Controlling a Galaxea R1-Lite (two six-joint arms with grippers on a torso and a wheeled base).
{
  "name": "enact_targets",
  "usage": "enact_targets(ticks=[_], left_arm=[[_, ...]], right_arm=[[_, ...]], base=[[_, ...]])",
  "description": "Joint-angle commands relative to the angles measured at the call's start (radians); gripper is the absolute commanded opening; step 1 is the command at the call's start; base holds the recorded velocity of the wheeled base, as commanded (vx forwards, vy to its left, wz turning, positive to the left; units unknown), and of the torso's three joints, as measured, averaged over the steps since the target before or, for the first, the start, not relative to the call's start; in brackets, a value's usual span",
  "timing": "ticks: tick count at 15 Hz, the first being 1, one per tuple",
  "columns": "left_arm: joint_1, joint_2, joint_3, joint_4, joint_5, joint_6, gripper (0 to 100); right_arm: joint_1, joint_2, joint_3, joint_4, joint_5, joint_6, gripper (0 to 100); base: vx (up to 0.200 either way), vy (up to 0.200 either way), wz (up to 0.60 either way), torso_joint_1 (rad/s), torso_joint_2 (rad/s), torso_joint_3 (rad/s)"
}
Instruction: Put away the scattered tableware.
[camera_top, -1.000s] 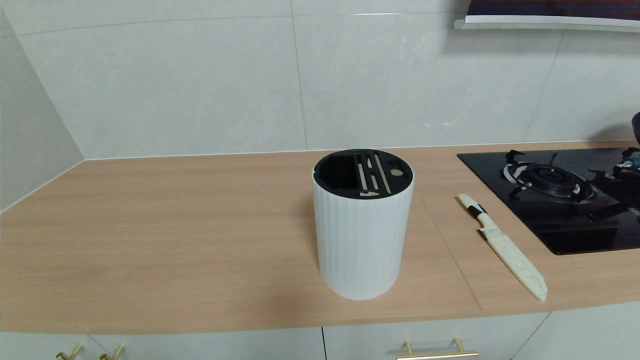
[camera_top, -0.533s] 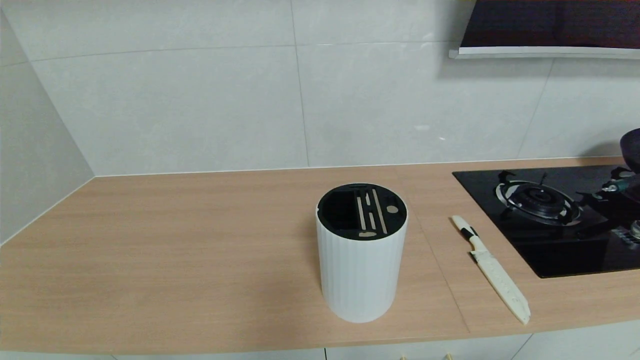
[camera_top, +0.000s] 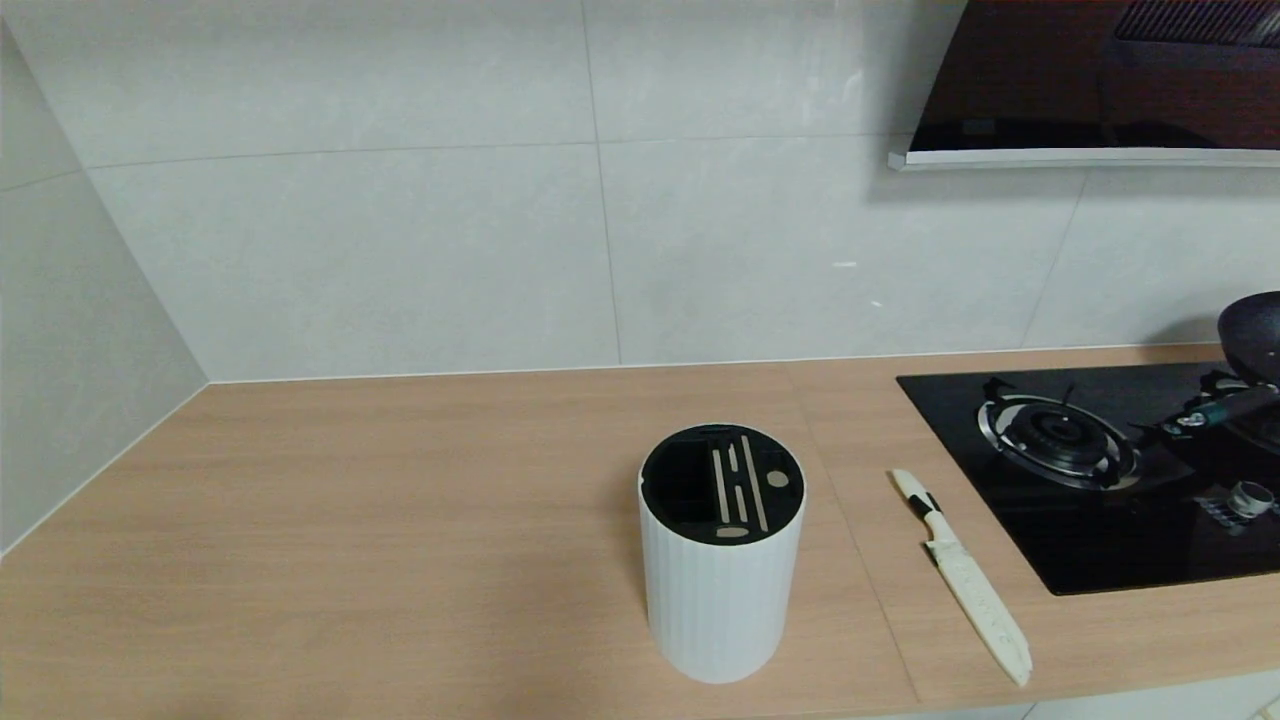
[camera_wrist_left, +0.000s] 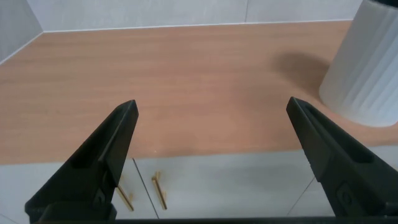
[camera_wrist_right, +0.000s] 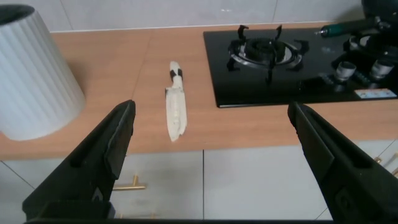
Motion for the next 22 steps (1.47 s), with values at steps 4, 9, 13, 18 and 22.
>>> enact_targets(ticks=[4,9,13,18,22], left_arm=[[0.000,0.000,0.000,0.000,0.000,0.000,100],[0.000,0.000,0.000,0.000,0.000,0.000,100],[-0.001,0.000,0.000,0.000,0.000,0.000,100],[0.000,0.000,0.000,0.000,0.000,0.000,100],[-0.001,0.000,0.000,0.000,0.000,0.000,100]], right_arm=[[0.001,0.001,0.000,0.000,0.000,0.000,100],[0.001,0.001,0.000,0.000,0.002,0.000,100],[0.001,0.001,0.000,0.000,-0.006,-0.008,100],[0.007,0.053,-0.210,-0.020,0.078,0.087,100],[0.037,0.465,-0.328,0.006,0.181,0.084,100]], base=[[0.000,0.000,0.00,0.104,-0.21,-0.108],[0.000,0.000,0.00,0.000,0.00,0.000],[0.000,0.000,0.00,0.000,0.00,0.000],[0.000,0.000,0.00,0.000,0.00,0.000],[0.000,0.000,0.00,0.000,0.00,0.000]])
